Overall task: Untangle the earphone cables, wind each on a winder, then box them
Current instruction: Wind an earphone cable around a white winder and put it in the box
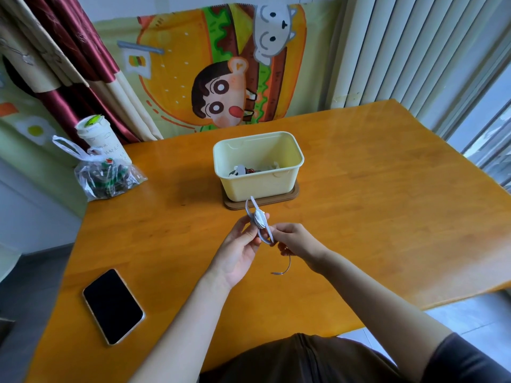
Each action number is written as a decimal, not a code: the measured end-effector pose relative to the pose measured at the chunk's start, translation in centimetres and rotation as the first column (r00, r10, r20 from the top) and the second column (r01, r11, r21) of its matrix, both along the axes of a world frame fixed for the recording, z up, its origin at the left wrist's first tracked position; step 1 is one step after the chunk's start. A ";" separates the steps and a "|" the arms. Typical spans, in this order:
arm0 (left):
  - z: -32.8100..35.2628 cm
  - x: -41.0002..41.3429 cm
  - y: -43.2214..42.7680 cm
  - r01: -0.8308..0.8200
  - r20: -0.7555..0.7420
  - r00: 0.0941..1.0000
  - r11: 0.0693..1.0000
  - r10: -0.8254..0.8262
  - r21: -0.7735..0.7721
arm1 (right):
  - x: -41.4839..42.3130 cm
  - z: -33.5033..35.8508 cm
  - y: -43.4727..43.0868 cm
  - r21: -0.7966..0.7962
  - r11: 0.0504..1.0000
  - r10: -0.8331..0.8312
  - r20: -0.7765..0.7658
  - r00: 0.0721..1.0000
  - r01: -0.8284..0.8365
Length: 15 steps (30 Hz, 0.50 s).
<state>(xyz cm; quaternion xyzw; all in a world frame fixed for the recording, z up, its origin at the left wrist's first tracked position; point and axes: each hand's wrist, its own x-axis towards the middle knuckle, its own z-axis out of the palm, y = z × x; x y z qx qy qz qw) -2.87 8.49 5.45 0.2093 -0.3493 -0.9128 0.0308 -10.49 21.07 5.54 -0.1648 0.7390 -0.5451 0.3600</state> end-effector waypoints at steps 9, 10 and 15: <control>0.3 0.0 -1.4 0.071 -0.012 0.997 0.994 -0.072 -0.081 | -0.2 0.4 0.1 0.059 0.984 -0.136 -0.373 0.918 0.170; 0.3 0.0 -1.5 0.071 -0.011 0.997 0.994 -0.072 -0.085 | -0.1 0.4 0.1 0.064 0.984 -0.128 -0.384 0.915 0.164; 0.1 0.4 -1.5 0.112 -0.009 0.994 0.989 -0.113 -0.096 | -0.1 0.5 0.2 0.105 0.985 -0.082 -0.403 0.912 0.135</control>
